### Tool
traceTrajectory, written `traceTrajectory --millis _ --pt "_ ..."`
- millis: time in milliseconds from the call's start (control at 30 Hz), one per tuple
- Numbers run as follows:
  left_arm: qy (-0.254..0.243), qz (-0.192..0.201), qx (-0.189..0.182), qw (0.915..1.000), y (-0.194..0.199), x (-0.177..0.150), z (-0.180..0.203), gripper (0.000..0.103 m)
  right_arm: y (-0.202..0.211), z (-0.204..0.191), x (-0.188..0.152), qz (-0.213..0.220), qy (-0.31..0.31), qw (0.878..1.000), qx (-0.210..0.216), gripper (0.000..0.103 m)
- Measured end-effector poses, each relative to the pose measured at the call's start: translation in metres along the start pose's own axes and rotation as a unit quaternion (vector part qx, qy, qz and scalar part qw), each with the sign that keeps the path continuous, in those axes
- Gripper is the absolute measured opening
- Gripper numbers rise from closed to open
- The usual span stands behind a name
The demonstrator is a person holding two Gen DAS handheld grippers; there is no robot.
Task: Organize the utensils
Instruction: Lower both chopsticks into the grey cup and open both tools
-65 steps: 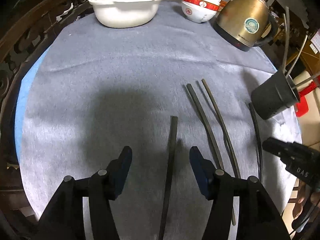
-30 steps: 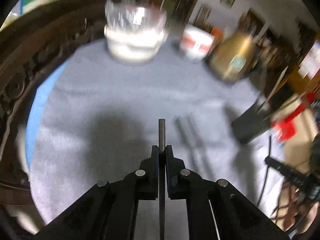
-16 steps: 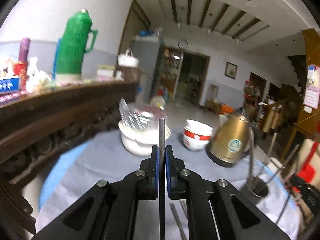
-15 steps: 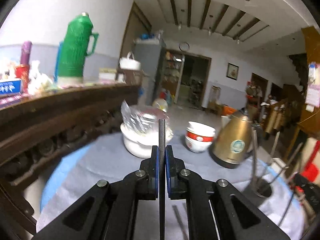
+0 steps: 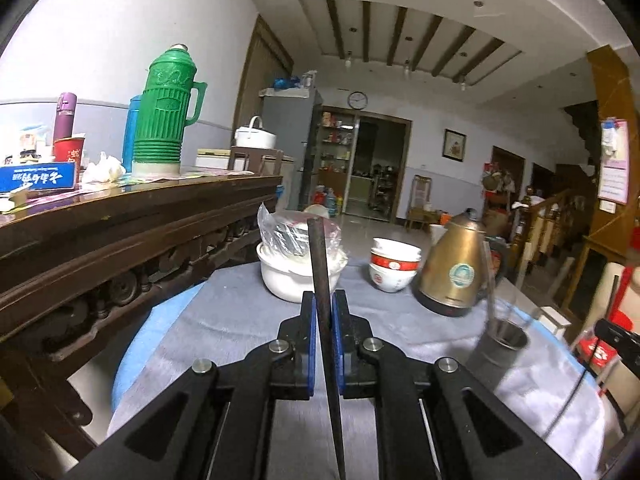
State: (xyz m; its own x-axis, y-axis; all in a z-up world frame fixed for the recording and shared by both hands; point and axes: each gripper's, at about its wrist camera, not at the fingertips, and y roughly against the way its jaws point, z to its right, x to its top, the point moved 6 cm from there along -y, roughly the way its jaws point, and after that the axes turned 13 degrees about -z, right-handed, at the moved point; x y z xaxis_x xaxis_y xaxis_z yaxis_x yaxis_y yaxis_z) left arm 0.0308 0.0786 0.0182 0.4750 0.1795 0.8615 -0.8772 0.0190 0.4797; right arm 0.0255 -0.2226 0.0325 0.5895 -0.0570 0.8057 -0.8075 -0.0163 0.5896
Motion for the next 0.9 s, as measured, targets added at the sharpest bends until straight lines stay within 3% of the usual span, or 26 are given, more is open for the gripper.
traceTrajectory --millis 167,367,667,900 --pt "0.001 -0.018 -0.026 0.9995 0.042 -0.021 -0.002 0.007 0.039 0.01 -0.024 -0.013 -0.01 1.0 0.006 0.008" --pt "0.005 -0.03 -0.031 0.9991 0.064 -0.041 -0.007 0.007 0.066 0.013 -0.049 -0.02 -0.013 1.0 0.003 0.008" --pt "0.04 -0.046 -0.062 0.9962 0.062 -0.033 -0.011 0.006 0.069 0.018 -0.036 0.005 -0.037 0.999 0.015 0.008" --pt "0.043 -0.063 -0.057 0.9955 0.058 -0.016 -0.001 0.006 0.078 0.021 -0.02 0.022 -0.046 0.998 0.027 0.008"
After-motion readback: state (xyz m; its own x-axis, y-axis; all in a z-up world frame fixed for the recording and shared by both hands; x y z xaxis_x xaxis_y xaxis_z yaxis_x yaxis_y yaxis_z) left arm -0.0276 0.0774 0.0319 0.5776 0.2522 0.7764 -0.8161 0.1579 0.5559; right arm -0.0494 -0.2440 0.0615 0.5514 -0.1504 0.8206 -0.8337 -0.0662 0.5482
